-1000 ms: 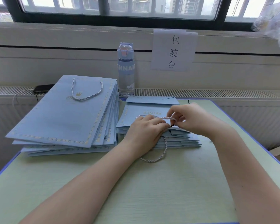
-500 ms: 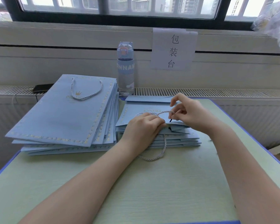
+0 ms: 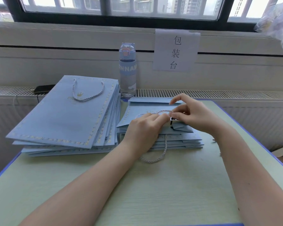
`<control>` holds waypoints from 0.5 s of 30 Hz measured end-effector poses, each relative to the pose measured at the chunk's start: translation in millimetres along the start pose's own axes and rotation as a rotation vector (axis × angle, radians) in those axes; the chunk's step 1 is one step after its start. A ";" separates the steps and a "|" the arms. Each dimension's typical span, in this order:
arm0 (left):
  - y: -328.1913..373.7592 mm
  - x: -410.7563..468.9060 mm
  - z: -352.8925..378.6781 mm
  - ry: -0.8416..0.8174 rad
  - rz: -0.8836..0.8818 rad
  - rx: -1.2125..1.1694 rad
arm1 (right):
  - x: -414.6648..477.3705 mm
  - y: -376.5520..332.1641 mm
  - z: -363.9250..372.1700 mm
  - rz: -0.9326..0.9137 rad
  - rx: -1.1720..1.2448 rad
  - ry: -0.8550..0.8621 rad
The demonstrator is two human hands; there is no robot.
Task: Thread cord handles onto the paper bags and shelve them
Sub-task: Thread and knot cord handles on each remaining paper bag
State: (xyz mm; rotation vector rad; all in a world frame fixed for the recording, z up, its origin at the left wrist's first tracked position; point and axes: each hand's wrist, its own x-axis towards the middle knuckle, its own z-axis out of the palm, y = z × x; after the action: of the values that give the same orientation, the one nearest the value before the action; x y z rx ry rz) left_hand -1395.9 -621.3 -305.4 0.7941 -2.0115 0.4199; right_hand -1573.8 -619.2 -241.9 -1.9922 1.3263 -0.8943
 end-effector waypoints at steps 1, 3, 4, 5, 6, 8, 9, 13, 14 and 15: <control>-0.5 0.1 -0.2 -0.006 -0.001 -0.003 | -0.2 -0.6 -0.9 -0.012 0.013 0.006; -1.9 -0.3 -0.3 0.000 -0.011 -0.007 | -1.8 -3.1 -2.9 -0.040 0.006 0.003; -3.0 -0.6 -0.1 0.010 -0.013 -0.007 | -3.0 -5.3 -3.3 -0.051 -0.002 -0.001; -3.6 -0.6 0.2 0.016 -0.013 -0.005 | -4.3 -7.0 -3.4 -0.056 -0.014 -0.002; -3.4 -0.8 0.4 0.018 -0.010 0.000 | -5.7 -8.6 -3.6 -0.058 -0.029 -0.002; -1.9 -0.6 -0.7 0.019 -0.016 0.003 | -7.9 -11.0 -4.1 -0.060 -0.084 -0.004; -1.5 -0.3 -1.8 0.024 -0.026 0.006 | -8.5 -11.4 -4.4 -0.059 -0.114 -0.009; -0.3 1.6 -4.0 0.052 -0.061 0.024 | -8.6 -9.0 -5.5 -0.056 -0.124 -0.022; 0.9 2.2 -4.0 0.056 -0.065 0.010 | -8.3 -8.6 -5.5 -0.066 -0.128 -0.016; 2.2 2.8 -3.3 0.064 -0.065 -0.002 | -7.8 -8.1 -5.4 -0.074 -0.132 -0.008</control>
State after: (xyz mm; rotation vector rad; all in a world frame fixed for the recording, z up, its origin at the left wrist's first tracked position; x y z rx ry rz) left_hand -1396.4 -618.9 -301.2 0.8325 -1.9215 0.4006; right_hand -1575.8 -609.7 -234.1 -2.1560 1.3450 -0.8508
